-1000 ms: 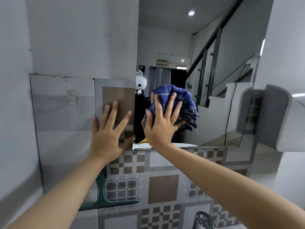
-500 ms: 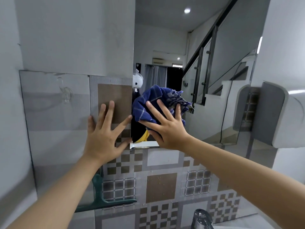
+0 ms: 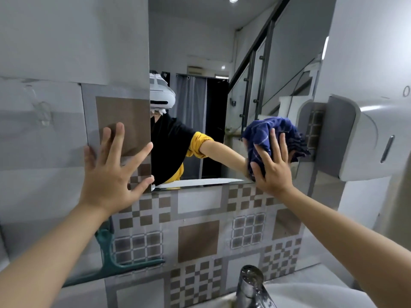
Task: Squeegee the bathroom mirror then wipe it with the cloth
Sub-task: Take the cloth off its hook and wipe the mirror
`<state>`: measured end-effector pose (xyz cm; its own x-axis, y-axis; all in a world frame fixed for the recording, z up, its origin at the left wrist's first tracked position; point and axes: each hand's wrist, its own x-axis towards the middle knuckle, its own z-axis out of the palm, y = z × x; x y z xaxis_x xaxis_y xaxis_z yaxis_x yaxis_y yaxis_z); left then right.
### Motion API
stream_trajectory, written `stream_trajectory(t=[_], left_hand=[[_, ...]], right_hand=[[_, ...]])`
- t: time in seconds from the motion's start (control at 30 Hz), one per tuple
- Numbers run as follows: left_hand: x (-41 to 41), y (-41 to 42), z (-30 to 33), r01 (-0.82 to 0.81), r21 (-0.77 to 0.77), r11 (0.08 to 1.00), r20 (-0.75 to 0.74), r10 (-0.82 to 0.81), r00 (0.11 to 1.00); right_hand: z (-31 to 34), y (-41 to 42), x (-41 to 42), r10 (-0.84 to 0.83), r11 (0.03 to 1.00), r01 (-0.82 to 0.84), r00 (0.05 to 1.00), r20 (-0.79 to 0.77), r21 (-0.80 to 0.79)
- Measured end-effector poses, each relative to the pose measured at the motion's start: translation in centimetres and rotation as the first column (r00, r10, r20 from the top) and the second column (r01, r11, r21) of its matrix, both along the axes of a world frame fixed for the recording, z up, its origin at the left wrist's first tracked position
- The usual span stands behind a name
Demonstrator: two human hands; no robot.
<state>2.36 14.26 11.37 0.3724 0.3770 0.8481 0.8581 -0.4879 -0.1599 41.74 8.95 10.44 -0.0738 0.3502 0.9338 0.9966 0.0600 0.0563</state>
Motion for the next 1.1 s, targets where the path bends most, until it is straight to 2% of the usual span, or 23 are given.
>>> stream_trajectory(t=[0.07,0.17,0.23,0.33,0.57,0.83,0.93,1.03,1.1], left_hand=[[0.0,0.0,0.0,0.008,0.005,1.000,0.004,-0.008,1.000],[0.1,0.0,0.0,0.015,0.009,1.000,0.009,-0.015,1.000],[0.2,-0.1,-0.1,0.018,0.010,1.000,0.016,-0.018,1.000],[0.3,-0.1,-0.1,0.023,0.011,1.000,0.025,-0.023,0.999],[0.3,-0.2,-0.2,0.022,-0.014,1.000,0.027,-0.021,0.999],[0.1,-0.2,-0.1,0.022,-0.040,0.999,0.029,-0.021,0.999],[0.2,-0.7,0.0,0.043,-0.082,0.996,0.041,-0.040,0.998],[0.1,-1.7,0.4,0.182,-0.170,0.968,0.150,-0.157,0.976],[-0.1,-2.9,0.2,0.377,-0.267,0.887,0.293,-0.298,0.909]], right_hand=[[-0.8,-0.4,0.7,-0.011,1.000,0.008,0.976,-0.219,-0.012],[-1.7,-1.0,0.4,-0.008,1.000,0.007,0.864,-0.504,-0.005],[-1.8,-1.2,-0.9,0.033,0.999,-0.019,0.784,-0.620,0.029],[-2.1,-1.1,-2.8,0.077,0.996,-0.030,0.703,-0.707,0.079],[-4.1,-0.6,-8.2,0.150,0.989,-0.102,0.581,-0.800,0.111],[-6.4,-0.7,-17.7,0.306,0.936,-0.338,0.648,-0.698,0.097],[-6.6,-0.9,-20.9,0.367,0.895,-0.440,0.639,-0.676,0.069],[-6.2,-1.7,-23.3,0.415,0.841,-0.540,0.605,-0.679,0.034],[-5.7,-2.4,-24.4,0.454,0.789,-0.614,0.582,-0.674,0.001]])
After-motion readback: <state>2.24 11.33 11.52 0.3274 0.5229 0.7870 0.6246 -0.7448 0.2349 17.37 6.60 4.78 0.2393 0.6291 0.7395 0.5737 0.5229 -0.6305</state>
